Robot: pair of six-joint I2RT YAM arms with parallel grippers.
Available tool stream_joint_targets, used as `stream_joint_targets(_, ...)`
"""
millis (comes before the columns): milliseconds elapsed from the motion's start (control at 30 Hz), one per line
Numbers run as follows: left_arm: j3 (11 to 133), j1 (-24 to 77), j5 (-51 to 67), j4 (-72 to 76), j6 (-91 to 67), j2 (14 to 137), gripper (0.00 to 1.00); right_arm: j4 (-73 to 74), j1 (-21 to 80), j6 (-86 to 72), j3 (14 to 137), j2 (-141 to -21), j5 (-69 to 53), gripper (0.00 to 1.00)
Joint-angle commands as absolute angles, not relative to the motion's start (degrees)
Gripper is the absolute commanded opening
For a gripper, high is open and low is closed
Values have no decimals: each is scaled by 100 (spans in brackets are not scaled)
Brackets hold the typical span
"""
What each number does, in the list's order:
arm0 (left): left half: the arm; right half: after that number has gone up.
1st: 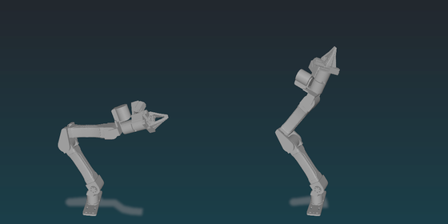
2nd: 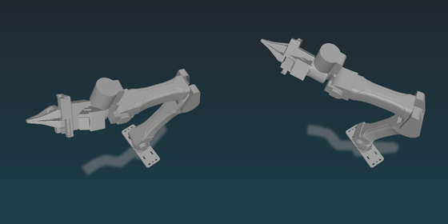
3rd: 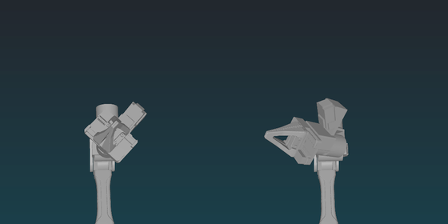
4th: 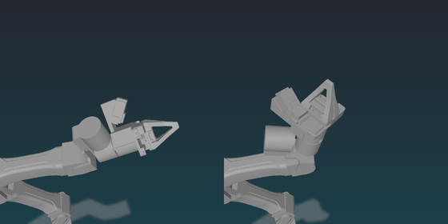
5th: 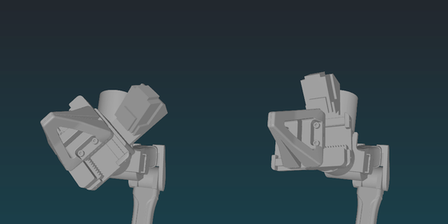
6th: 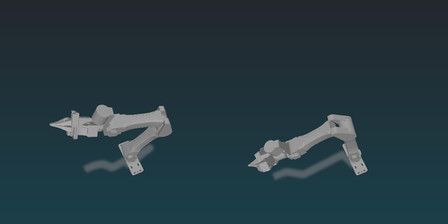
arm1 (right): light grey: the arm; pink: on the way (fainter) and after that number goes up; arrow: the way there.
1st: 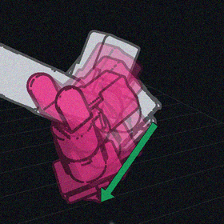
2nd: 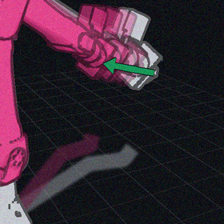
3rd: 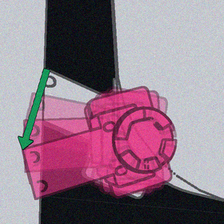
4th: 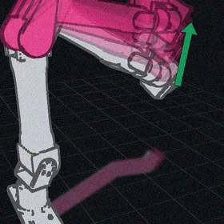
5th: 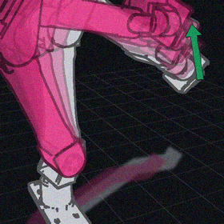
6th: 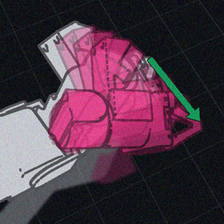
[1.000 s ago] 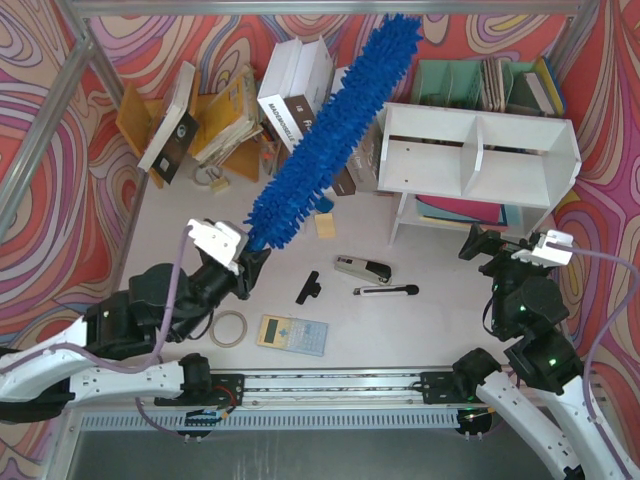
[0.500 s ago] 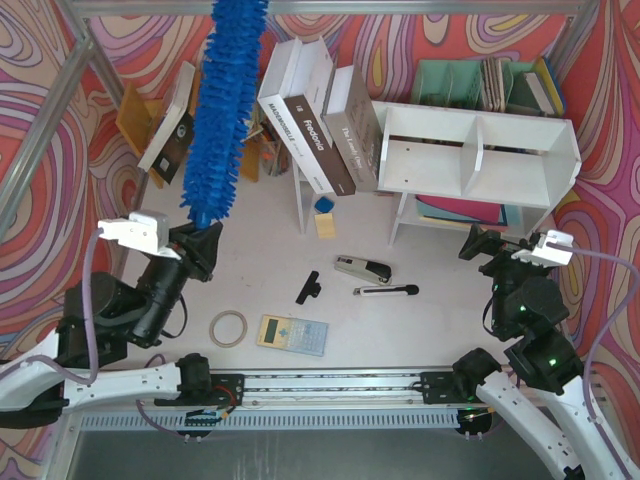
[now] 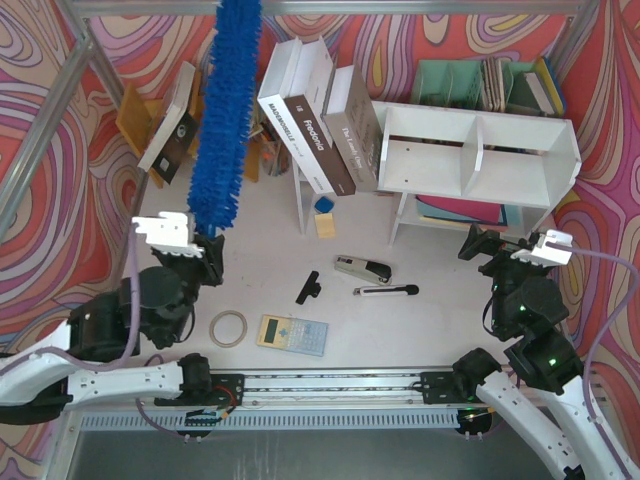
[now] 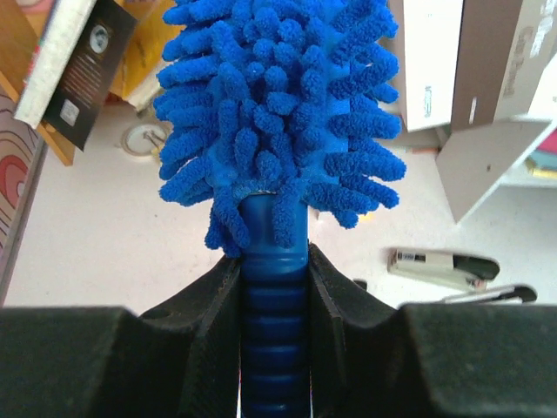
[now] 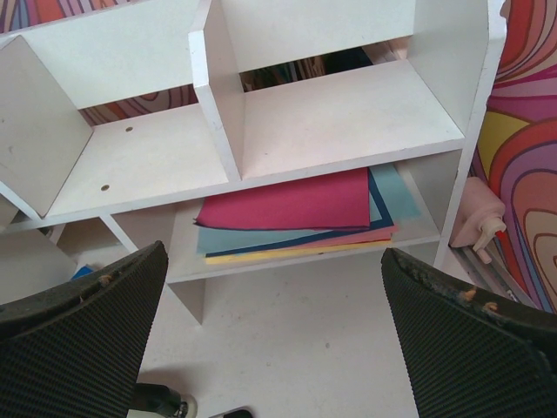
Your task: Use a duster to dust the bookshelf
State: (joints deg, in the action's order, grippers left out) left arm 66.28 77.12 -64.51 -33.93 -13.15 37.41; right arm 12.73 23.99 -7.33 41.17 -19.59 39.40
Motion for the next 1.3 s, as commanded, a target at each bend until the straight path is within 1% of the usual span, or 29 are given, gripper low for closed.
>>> stream_joint_targets(0, 6727, 7665, -6088, -4398, -2362, 4104, 0, 1335, 2415, -747, 4126, -1945, 3946, 99)
stream_joint_targets(300, 6142, 7541, -5871, -4304, -2964, 3776, 0, 1318, 2413, -723, 4113, -1933, 3953, 99)
stream_joint_targets(500, 5781, 7476, -5408, -4176, -3261, 4039, 0, 1336, 2417, -733, 4119, -1905, 3958, 99)
stream_joint_targets(567, 5603, 7426, -5033, -4088, -3348, 4135, 0, 1336, 2417, -729, 4118, -1886, 3962, 99)
stream_joint_targets(800, 5045, 7172, -4546, -4038, -3791, 4298, 0, 1336, 2412, -738, 4114, -1915, 3954, 99)
stream_joint_targets(1067, 4122, 6867, -4183, -3825, -4295, 4121, 0, 1327, 2411, -728, 4114, -1915, 3955, 99)
stream_joint_targets(1167, 3951, 6825, -3972, -3698, -4425, 4185, 0, 1318, 2411, -731, 4116, -1924, 3961, 99)
stream_joint_targets(1267, 4030, 6820, -3967, -3790, -4411, 4295, 0, 1310, 2416, -721, 4114, -1934, 3959, 99)
